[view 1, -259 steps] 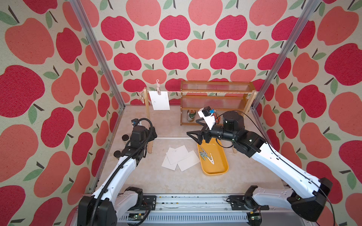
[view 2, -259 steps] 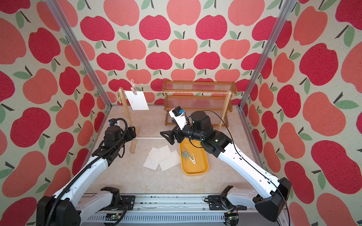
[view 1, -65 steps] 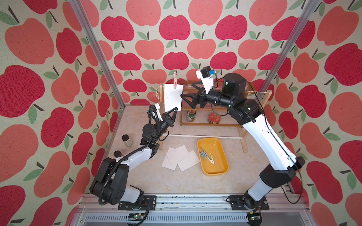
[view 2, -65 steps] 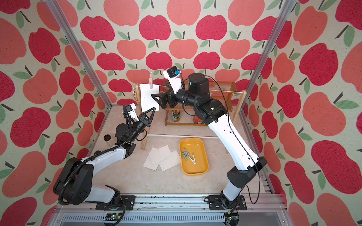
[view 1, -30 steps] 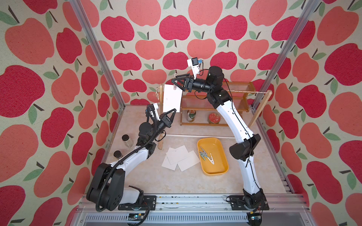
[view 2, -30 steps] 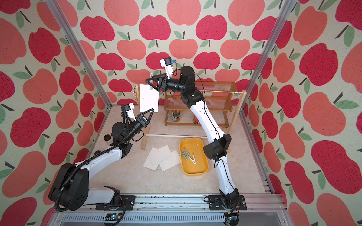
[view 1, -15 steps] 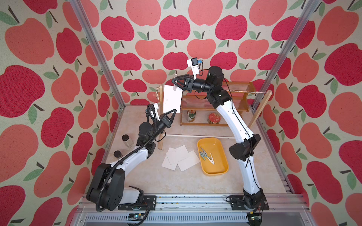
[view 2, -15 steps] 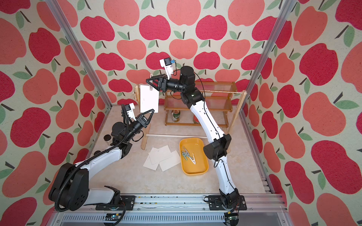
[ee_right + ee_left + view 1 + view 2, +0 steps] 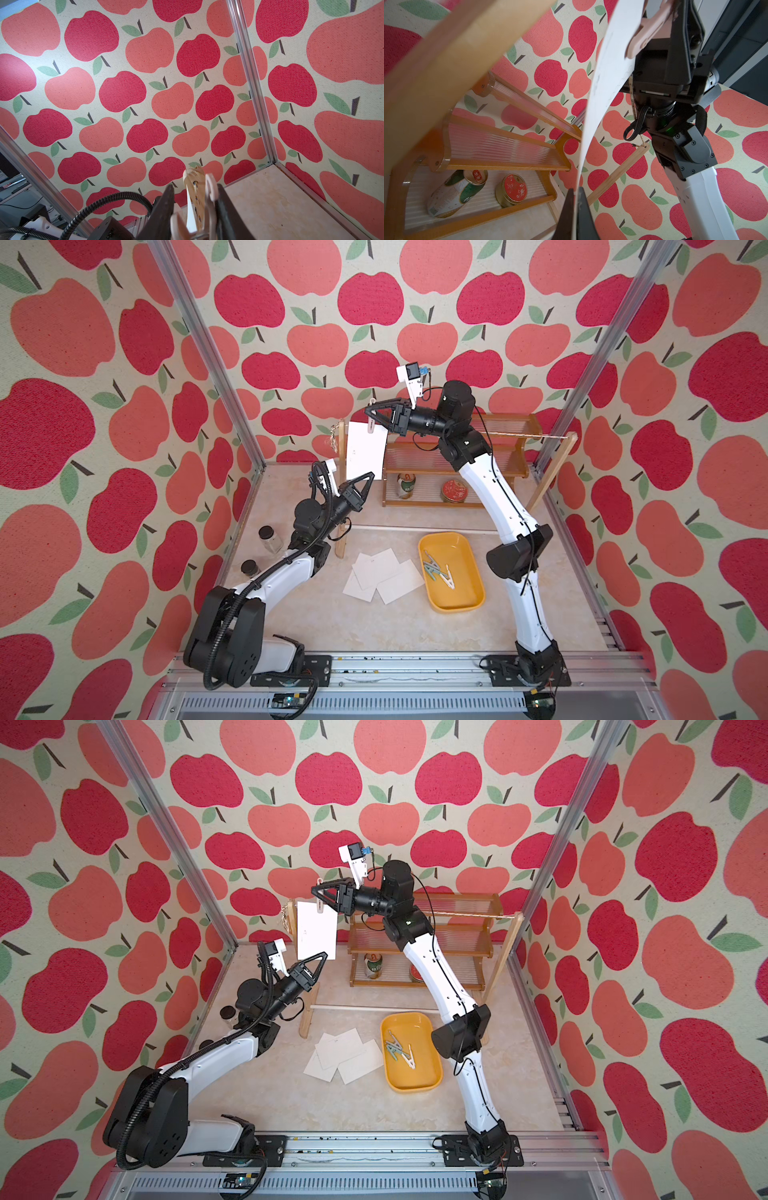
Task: Remove the postcards from the strings
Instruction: Remove the clamp from the clothesline.
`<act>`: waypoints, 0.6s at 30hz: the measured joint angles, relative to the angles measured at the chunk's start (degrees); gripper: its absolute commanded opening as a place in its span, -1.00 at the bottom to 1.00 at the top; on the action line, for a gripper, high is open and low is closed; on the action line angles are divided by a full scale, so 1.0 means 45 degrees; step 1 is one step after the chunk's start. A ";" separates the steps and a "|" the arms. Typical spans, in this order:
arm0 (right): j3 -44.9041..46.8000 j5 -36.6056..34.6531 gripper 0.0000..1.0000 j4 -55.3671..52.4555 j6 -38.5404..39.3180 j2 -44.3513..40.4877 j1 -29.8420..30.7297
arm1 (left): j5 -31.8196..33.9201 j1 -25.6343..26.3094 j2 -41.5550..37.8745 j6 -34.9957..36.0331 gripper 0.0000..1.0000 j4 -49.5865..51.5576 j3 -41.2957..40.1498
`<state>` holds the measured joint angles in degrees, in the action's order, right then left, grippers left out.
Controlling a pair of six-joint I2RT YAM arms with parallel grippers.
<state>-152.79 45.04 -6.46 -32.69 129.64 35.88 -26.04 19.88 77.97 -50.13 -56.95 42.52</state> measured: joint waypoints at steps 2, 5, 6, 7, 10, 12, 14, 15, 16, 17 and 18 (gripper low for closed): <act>0.0000 -0.0019 -0.39 0.0015 0.0000 0.0000 0.0000 | 0.0000 0.0000 0.0000 0.0000 -1.00 0.0000 0.0000; 0.0000 -0.0049 -0.50 0.0019 0.0005 0.0000 0.0000 | -0.0005 0.0000 0.0005 0.0000 -1.00 0.0015 0.0000; 0.0000 -0.0083 -0.50 0.0019 0.0010 0.0000 0.0000 | -0.0005 0.0000 0.0000 0.0000 -1.00 0.0039 0.0000; 0.0000 -0.0097 -0.49 0.0019 0.0044 0.0000 0.0000 | -0.0005 0.0000 0.0000 0.0000 -1.00 0.0044 0.0000; 0.0000 -0.0194 -0.46 0.0010 0.0078 0.0000 0.0005 | -0.0005 0.0005 0.0000 0.0005 -1.00 0.0053 0.0000; 0.0000 -0.0301 -0.47 0.0005 0.0180 0.0000 0.0015 | -0.0005 0.0005 0.0000 0.0005 -1.00 0.0102 0.0000; 0.0000 -0.0408 -0.47 0.0005 0.0291 0.0000 0.0024 | -0.0005 0.0019 -0.0005 0.0010 -1.00 0.0199 -0.0015; 0.0000 -0.0466 -0.47 0.0000 0.0345 -0.0005 0.0024 | -0.0005 0.0029 -0.0034 0.0010 -1.00 0.0257 -0.0044; 0.0000 -0.0529 -0.48 0.0000 0.0393 -0.0015 0.0024 | -0.0005 0.0053 -0.0097 0.0010 -1.00 0.0340 -0.0102; 0.0000 -0.0602 -0.48 0.0000 0.0447 -0.0024 0.0024 | -0.0005 0.0063 -0.0180 0.0010 -1.00 0.0389 -0.0185; 0.0000 -0.0685 -0.48 -0.0015 0.0525 -0.0049 0.0024 | -0.0010 0.0092 -0.0291 0.0015 -1.00 0.0432 -0.0277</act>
<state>-152.79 41.95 -6.52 -30.33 129.43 35.99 -26.09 20.29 76.66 -50.06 -55.00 41.28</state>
